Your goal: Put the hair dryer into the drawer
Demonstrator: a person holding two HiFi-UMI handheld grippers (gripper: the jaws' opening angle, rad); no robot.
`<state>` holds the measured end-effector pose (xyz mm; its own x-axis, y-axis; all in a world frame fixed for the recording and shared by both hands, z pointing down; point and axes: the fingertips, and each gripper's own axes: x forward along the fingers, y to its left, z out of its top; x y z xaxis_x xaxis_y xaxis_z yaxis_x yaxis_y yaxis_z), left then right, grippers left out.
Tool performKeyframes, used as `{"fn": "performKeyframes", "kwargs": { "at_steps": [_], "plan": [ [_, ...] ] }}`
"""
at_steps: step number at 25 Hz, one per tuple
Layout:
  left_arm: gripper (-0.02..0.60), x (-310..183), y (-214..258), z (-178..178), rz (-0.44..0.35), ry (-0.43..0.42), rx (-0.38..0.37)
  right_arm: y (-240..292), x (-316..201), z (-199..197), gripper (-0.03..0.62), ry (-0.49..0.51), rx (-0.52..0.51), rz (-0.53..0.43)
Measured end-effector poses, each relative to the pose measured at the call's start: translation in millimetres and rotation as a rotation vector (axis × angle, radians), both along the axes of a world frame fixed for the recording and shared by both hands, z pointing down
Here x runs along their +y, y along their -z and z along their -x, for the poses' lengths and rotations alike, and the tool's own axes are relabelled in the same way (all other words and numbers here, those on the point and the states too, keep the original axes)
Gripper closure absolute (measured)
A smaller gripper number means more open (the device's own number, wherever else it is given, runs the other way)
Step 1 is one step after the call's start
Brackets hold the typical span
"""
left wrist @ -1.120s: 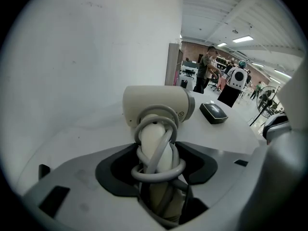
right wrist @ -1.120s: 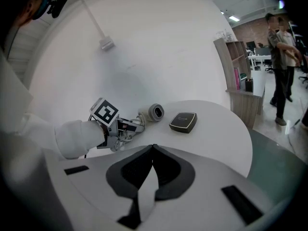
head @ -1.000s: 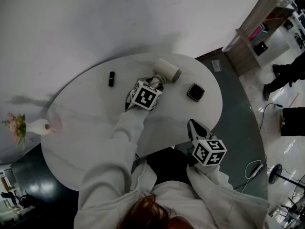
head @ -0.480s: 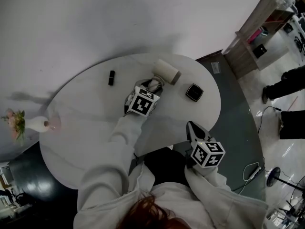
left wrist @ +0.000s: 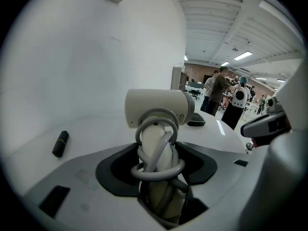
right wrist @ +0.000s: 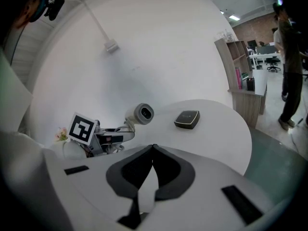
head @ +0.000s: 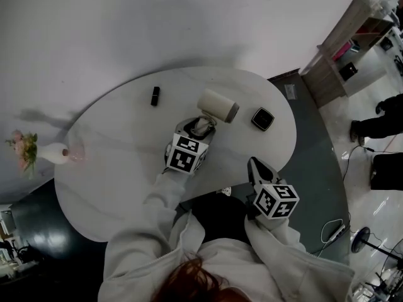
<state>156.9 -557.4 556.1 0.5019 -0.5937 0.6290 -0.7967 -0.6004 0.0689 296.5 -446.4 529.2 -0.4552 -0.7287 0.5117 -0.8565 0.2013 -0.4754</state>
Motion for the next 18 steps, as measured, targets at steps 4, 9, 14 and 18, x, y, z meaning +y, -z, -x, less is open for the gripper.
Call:
{"fn": "performKeyframes", "kwargs": {
  "at_steps": [4, 9, 14, 18],
  "plan": [
    [0.344, 26, 6, 9, -0.006, 0.028, 0.033, -3, 2, 12, 0.545, 0.024, -0.008, -0.004],
    [0.344, 56, 12, 23, 0.003, 0.103, 0.082, 4, 4, 28, 0.545, 0.064, -0.013, -0.027],
    [0.344, 82, 17, 40, 0.001, 0.156, 0.071, 14, 2, 34, 0.545, 0.074, -0.014, -0.052],
    [0.344, 100, 21, 56, -0.004, 0.207, 0.083, 18, 5, 45, 0.545, 0.099, -0.009, -0.061]
  ]
}}
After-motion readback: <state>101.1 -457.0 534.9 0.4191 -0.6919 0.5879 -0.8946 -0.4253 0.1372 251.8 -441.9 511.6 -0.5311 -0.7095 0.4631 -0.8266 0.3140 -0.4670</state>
